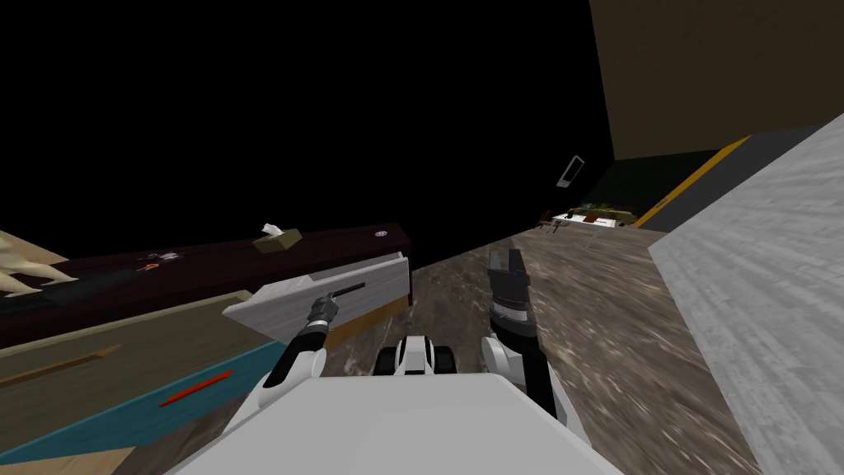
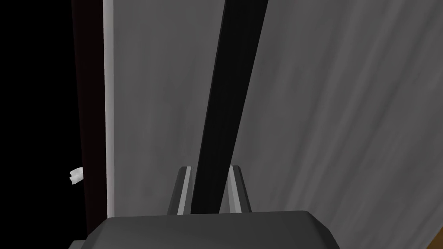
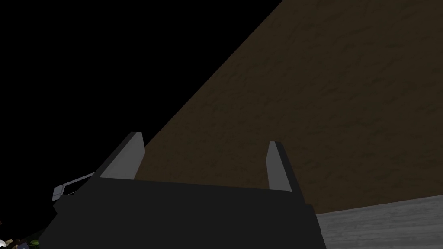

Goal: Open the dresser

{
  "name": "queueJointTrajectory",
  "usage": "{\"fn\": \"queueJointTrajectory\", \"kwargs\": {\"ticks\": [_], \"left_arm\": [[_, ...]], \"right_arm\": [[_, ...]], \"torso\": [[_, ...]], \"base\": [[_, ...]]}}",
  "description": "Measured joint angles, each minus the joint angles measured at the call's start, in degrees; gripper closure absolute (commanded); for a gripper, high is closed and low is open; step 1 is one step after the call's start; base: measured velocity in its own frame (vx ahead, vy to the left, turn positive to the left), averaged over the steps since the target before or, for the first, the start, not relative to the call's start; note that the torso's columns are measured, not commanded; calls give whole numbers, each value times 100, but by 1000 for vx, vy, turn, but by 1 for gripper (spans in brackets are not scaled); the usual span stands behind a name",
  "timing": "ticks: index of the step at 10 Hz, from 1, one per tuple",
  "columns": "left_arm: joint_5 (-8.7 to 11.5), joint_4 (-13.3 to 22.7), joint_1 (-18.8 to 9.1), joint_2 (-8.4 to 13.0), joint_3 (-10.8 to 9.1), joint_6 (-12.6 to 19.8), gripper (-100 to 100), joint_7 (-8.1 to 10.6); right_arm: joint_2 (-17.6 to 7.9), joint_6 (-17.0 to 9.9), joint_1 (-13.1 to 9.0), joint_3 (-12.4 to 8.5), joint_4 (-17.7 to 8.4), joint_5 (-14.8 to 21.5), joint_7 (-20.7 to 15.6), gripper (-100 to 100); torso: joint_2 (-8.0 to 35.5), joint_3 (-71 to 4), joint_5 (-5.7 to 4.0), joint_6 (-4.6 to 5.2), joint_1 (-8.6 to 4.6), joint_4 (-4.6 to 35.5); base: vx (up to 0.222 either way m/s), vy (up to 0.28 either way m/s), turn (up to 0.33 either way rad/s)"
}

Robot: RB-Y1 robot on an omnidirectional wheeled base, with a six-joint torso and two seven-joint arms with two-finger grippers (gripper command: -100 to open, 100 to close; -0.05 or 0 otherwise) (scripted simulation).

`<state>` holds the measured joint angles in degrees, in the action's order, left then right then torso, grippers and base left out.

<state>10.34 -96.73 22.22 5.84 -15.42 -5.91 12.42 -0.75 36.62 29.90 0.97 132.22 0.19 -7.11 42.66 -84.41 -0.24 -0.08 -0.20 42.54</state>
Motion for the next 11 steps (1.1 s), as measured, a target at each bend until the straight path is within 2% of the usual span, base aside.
{"fn": "queueJointTrajectory", "kwargs": {"ticks": [5, 6, 11], "left_arm": [[0, -121, 149, -21, 71, -1, 100, 11], [-3, -106, 167, -30, 84, 15, -100, 7], [110, -883, 523, 58, -15, 498, -100, 129]], "right_arm": [[0, 0, 0, 0, 0, 0, 0, 0], [-1, 0, 1, 0, 0, 0, 0, 0], [-1, 1, 3, -1, 1, 0, 0, 0]], "torso": [[-2, 0, 2, -1, 6, -1], [-34, -17, 1, 0, 18, -5], [-36, -16, 24, 9, 23, -24]], "base": [[-141, -68, 10], [-4, -19, -21], [25, -9, -13]]}}
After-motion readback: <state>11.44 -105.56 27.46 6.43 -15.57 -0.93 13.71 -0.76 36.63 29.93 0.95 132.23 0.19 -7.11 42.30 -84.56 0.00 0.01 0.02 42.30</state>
